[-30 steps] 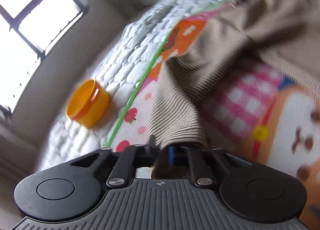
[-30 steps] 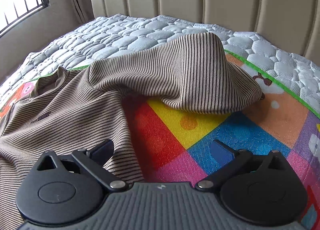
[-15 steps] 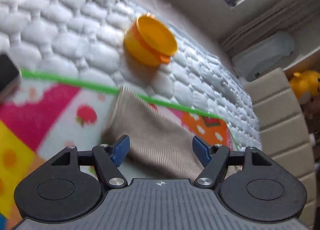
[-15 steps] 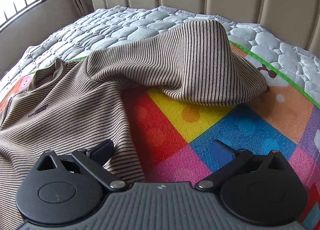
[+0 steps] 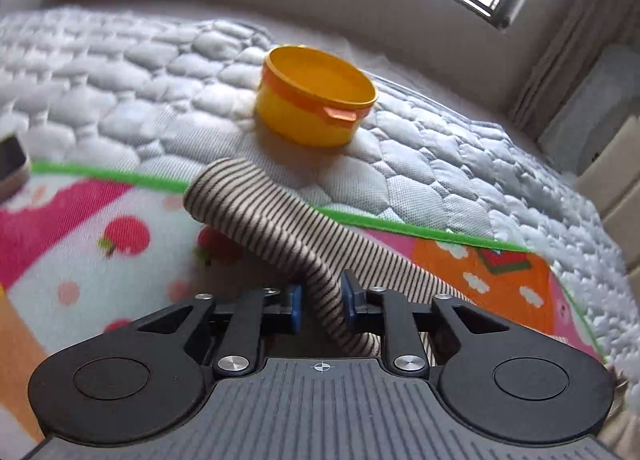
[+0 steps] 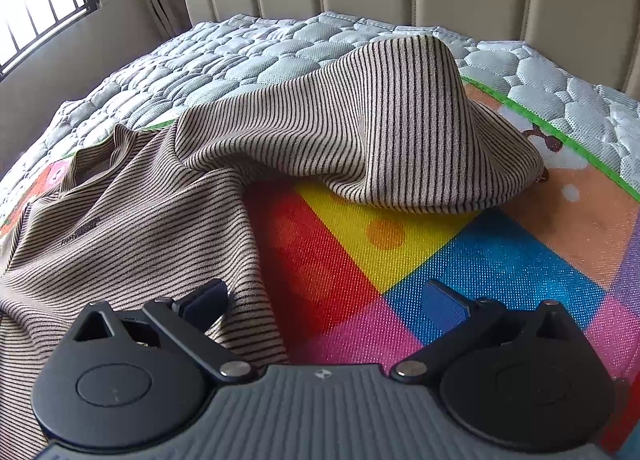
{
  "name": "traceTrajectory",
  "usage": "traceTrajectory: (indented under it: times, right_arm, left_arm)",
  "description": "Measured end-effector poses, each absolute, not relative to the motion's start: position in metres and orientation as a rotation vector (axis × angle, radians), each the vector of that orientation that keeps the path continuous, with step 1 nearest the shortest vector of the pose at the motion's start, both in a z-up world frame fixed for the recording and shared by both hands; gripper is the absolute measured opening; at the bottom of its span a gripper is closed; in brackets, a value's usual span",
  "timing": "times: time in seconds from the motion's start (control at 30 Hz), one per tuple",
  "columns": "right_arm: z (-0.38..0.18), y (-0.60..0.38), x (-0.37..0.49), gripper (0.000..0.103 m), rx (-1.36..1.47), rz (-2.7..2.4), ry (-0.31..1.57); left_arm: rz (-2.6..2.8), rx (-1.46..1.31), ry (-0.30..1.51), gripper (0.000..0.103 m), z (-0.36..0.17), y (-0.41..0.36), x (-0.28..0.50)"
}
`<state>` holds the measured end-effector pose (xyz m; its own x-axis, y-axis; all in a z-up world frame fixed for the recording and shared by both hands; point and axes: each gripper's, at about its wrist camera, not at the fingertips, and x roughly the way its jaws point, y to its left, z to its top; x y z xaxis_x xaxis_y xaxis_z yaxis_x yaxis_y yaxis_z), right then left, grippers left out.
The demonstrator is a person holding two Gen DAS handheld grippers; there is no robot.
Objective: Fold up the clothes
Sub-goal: 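Grasp a shirt sleeve cuff with the left tool, then fold the held sleeve across the shirt body with the left tool and release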
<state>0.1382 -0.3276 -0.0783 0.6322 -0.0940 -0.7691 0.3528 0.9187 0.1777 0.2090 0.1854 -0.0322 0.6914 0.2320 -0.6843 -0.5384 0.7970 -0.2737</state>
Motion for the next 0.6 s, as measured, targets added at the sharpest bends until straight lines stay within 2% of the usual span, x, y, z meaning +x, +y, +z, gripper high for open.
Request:
traceTrajectory:
  times: [0.13, 0.33, 0.47, 0.6]
  right_arm:
    - [-0.077, -0.337, 0.137, 0.103, 0.396, -0.243, 0.838]
    - [-0.075, -0.348, 0.134, 0.103, 0.468, -0.221, 0.828]
    - [-0.075, -0.347, 0.134, 0.103, 0.46, -0.214, 0.832]
    - [-0.076, -0.345, 0.133, 0.103, 0.447, -0.213, 0.836]
  left_arm:
    - [0.342, -0.372, 0.534, 0.013, 0.025, 0.152, 0.22]
    - [0.052, -0.227, 0.364, 0.012, 0.094, 0.055, 0.222]
    - [-0.093, -0.162, 0.379, 0.012, 0.092, -0.014, 0.222]
    - [-0.215, -0.136, 0.498, 0.014, 0.053, -0.071, 0.222]
